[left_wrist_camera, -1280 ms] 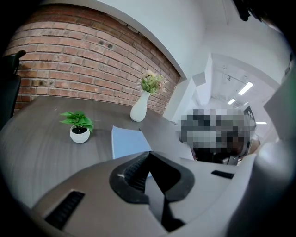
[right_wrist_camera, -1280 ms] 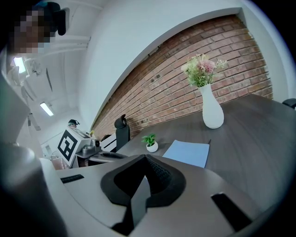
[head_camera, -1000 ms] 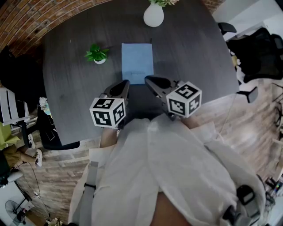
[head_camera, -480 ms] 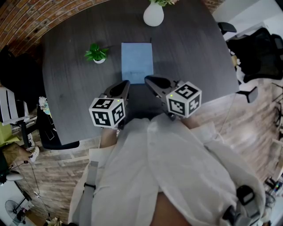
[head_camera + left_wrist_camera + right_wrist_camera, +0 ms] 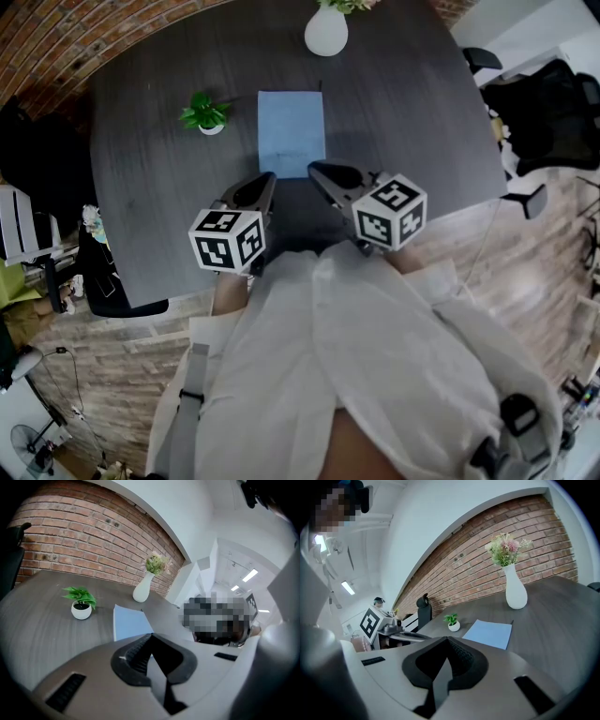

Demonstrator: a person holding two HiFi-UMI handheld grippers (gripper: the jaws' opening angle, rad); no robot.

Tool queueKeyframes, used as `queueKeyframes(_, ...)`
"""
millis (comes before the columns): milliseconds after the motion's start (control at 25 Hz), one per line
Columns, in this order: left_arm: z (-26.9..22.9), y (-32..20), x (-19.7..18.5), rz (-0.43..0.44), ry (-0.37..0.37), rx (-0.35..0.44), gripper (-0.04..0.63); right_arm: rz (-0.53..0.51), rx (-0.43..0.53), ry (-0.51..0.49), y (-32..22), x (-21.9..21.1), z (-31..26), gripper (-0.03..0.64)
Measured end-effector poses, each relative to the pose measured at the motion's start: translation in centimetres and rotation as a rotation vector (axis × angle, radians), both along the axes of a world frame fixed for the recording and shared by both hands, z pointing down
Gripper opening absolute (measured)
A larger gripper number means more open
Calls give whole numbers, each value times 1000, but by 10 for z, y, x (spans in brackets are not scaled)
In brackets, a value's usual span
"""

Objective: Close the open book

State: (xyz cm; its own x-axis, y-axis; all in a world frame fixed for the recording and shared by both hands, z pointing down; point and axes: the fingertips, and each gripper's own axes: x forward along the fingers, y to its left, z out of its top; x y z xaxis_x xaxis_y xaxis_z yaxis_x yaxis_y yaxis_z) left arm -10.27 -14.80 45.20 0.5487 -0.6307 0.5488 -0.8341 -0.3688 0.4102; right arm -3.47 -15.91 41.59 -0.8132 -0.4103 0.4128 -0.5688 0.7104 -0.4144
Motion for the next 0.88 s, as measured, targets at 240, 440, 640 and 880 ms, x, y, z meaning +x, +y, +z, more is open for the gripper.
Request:
queueKeyframes(240, 1, 1, 1, 3, 2, -7, 5, 2, -7, 0, -1, 0, 0, 3)
queueKeyframes(440, 3, 2, 2, 2, 9, -11, 5, -1, -10, 3, -1, 0, 1, 3)
queueKeyframes(640, 1, 3, 4, 10, 17, -9, 5, -5, -19, 2, 1, 0, 4, 3)
queueKeyframes(880, 3, 6, 5, 12, 20, -13, 5, -4, -21, -4, 1, 1, 4, 3)
